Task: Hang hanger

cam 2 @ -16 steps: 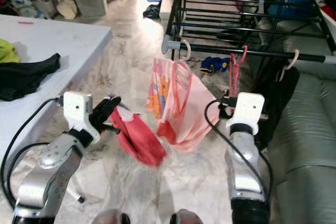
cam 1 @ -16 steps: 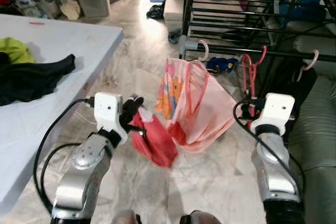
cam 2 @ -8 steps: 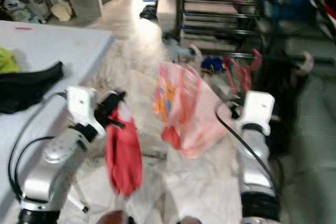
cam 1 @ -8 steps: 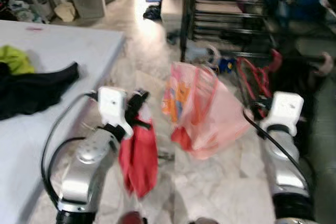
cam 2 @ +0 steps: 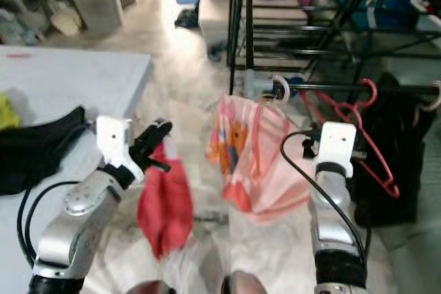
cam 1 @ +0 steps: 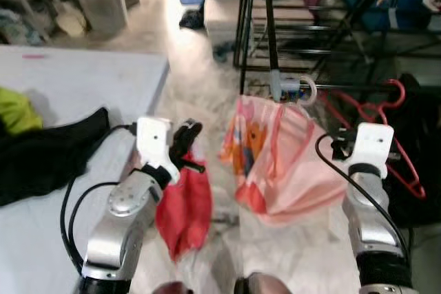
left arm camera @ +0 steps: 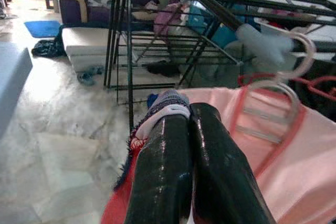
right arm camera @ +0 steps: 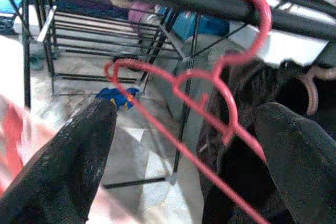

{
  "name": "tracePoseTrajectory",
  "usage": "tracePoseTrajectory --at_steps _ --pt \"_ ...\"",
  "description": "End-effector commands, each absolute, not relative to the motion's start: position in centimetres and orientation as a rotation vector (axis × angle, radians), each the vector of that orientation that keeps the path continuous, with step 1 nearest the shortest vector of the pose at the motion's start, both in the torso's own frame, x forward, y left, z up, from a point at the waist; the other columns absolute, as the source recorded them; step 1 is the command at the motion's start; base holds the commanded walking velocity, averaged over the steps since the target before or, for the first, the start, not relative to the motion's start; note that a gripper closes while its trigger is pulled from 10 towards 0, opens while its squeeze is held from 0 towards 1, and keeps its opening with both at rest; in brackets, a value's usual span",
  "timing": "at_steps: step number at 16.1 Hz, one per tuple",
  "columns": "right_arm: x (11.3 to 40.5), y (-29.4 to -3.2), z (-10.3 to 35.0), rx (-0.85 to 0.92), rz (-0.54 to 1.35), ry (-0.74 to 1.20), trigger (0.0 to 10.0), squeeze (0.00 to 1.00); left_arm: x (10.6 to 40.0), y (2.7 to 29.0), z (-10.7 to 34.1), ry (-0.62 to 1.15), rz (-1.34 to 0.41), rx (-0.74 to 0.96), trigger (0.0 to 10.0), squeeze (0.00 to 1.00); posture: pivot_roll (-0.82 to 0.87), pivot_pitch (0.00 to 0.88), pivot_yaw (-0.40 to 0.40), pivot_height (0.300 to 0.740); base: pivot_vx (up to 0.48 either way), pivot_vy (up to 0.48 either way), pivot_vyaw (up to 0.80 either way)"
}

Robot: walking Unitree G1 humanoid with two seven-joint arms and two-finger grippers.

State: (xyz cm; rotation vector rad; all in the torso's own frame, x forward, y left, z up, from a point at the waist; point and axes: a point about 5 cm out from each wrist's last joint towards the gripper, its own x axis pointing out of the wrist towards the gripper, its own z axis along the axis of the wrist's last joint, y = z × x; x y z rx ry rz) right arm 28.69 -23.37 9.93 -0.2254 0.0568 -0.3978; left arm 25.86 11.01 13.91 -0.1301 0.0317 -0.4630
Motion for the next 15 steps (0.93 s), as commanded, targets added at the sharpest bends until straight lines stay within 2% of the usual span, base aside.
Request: tracePoseTrajectory --at_steps 1,3,5,7,10,15 --pt "28.9 -22.8 10.0 -0.222 -0.394 0.054 10.0 0.0 25.8 11.5 14.6 0.003 -0.452 -0.107 10.0 0.0 0.02 0.065 -0.005 0.74 0.0 0.0 0.0" --pt "28.8 -22.8 9.9 -0.227 -0.401 0.055 10.0 0.0 25.8 11.5 14.7 -0.001 -0.456 -0.106 10.0 0.0 0.02 0.065 -0.004 0.74 0.0 0.0 0.0" --pt "28.7 -22.8 10.1 -0.239 -0.383 0.043 10.0 0.0 25.9 11.3 14.8 -0.005 -0.461 -0.106 10.0 0.0 0.02 0.069 -0.01 0.74 0.0 -0.304 0.0" --pt "27.9 -22.9 10.4 -0.297 -0.312 0.022 10.0 0.0 26.1 11.4 15.1 -0.015 -0.461 -0.102 10.0 0.0 0.02 0.08 -0.016 0.74 0.0 -0.36 0.0" --pt "26.9 -23.8 10.3 -0.325 -0.304 0.037 10.0 0.0 26.1 11.9 15.5 -0.027 -0.442 -0.087 10.0 0.0 0.01 0.104 -0.025 0.74 0.0 -0.369 0.0" --pt "27.5 -22.9 12.0 -0.359 -0.266 -0.013 10.0 0.0 25.8 12.3 16.1 -0.034 -0.415 -0.073 10.0 0.0 0.01 0.137 -0.031 0.74 0.0 -0.391 0.0"
